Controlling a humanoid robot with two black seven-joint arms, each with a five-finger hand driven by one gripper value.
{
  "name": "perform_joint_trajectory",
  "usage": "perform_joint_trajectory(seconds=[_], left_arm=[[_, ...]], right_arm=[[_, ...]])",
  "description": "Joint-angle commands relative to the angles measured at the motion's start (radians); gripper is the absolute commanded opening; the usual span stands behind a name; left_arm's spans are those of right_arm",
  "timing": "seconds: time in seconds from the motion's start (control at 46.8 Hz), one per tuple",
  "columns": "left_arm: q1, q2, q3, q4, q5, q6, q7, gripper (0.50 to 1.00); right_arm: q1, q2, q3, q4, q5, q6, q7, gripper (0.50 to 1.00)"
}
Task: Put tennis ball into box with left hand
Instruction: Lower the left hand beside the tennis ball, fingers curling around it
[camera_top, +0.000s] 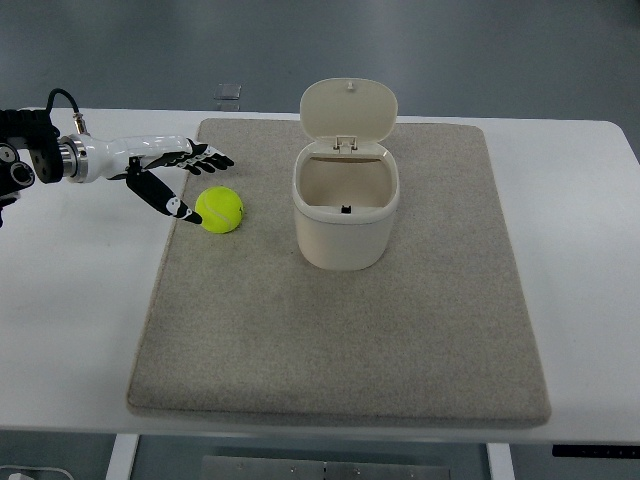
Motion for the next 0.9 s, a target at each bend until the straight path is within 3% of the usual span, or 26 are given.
perform_joint_trajectory(seconds=[0.0,0.876], left_arm=[[0.007,0.0,0.0,0.002,-0.001,0.0,0.0,0.93],[0.039,-0.081,0.0,0.043,0.051,0.04,0.0,0.926]], right_arm=[[-0.001,0.0,0.0,0.0,0.0,0.0,0.0,0.938],[-0.001,0.0,0.0,0.001,0.0,0.0,0.0,0.938]])
